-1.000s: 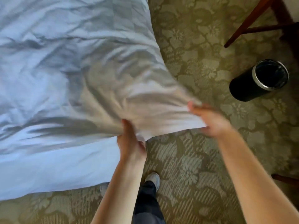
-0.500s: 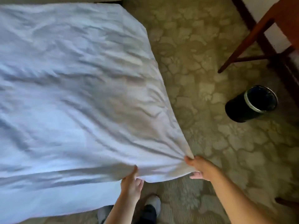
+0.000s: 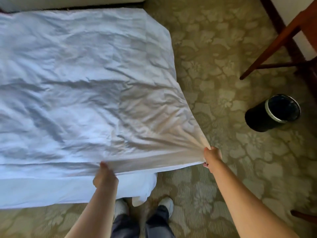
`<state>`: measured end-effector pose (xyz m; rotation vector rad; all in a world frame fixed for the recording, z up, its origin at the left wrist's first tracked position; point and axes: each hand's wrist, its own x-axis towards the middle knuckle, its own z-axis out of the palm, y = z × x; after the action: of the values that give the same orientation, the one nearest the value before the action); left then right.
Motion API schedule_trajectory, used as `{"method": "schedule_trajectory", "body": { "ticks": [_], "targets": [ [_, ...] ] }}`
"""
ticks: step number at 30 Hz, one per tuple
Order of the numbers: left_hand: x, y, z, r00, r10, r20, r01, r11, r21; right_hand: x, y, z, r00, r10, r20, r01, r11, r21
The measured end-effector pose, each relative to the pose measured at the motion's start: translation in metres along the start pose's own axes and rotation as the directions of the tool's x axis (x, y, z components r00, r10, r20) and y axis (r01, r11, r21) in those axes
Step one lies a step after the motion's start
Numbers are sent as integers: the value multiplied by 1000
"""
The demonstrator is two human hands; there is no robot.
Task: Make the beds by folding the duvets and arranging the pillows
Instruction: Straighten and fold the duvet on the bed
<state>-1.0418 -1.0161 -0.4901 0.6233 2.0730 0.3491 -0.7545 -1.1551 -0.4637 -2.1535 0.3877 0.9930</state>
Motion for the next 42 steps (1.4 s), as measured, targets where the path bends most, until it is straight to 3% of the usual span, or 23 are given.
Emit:
{"method": "schedule_trajectory", "body": {
  "ticks": [2, 4, 6, 8, 10, 13, 16, 18, 20, 22, 23, 24, 26, 29, 31, 33, 35, 38, 40, 42],
  "targets": [
    [-12, 13, -10, 986, 8, -169, -8, 1000, 0, -12, -5, -5, 997, -69, 19, 69, 998, 10],
    [-26, 30, -21, 973, 94, -211, -77, 993, 86, -26, -17, -8, 992, -122, 29, 119, 990, 69],
    [-40, 44, -33, 978, 147, -150, -102, 956, 274, -41, -33, -11, 986, -162, 29, 157, 979, 127],
    [-43, 57, -42, 978, 204, -49, -164, 889, 428, -61, -54, -12, 974, -221, 53, 213, 969, 129],
    [-50, 79, -41, 941, 309, 136, -334, 797, 503, -85, -77, -7, 941, -319, 114, 311, 947, 80],
    [-88, 135, -35, 765, 409, 498, -616, 691, 378, -135, -109, 17, 820, -499, 280, 513, 858, 27],
    [-130, 197, -18, 631, 432, 644, -700, 676, 232, -188, -124, 57, 642, -604, 472, 654, 753, 76],
    [-138, 226, -5, 555, 454, 697, -761, 616, 204, -215, -127, 86, 566, -621, 542, 713, 699, 57],
    [-130, 243, -6, 555, 486, 675, -829, 397, 395, -234, -125, 111, 529, -624, 575, 775, 631, -28],
    [-113, 247, -18, 507, 536, 675, -817, 49, 575, -250, -119, 130, 509, -642, 574, 825, 554, -111],
    [-103, 250, -22, 463, 534, 707, -806, -78, 587, -256, -115, 141, 498, -653, 571, 840, 526, -131],
    [-92, 253, -27, 423, 523, 740, -803, -163, 574, -263, -113, 151, 502, -658, 562, 846, 508, -161],
    [-66, 271, -47, 356, 500, 790, -826, -227, 516, -285, -120, 178, 522, -656, 546, 846, 481, -230],
    [-8, 327, -106, 287, 522, 804, -901, -137, 410, -337, -147, 251, 509, -703, 496, 857, 466, -219],
    [46, 378, -174, 242, 588, 772, -942, -47, 331, -388, -170, 325, 462, -744, 483, 880, 453, -143],
    [115, 424, -262, 259, 659, 706, -947, 30, 320, -448, -187, 413, 375, -716, 589, 907, 415, -73],
    [188, 455, -364, 323, 703, 634, -920, 75, 385, -510, -189, 501, 250, -620, 744, 919, 395, 21],
    [294, 478, -500, 490, 741, 459, -828, 231, 512, -591, -180, 602, 137, -337, 932, 816, 572, 87],
    [354, 477, -575, 606, 753, 255, -711, 370, 598, -620, -174, 643, 104, -167, 980, 782, 623, 23],
    [404, 463, -641, 688, 725, -1, -519, 494, 698, -615, -168, 670, 125, -102, 987, 762, 647, -30]
  ]
}}
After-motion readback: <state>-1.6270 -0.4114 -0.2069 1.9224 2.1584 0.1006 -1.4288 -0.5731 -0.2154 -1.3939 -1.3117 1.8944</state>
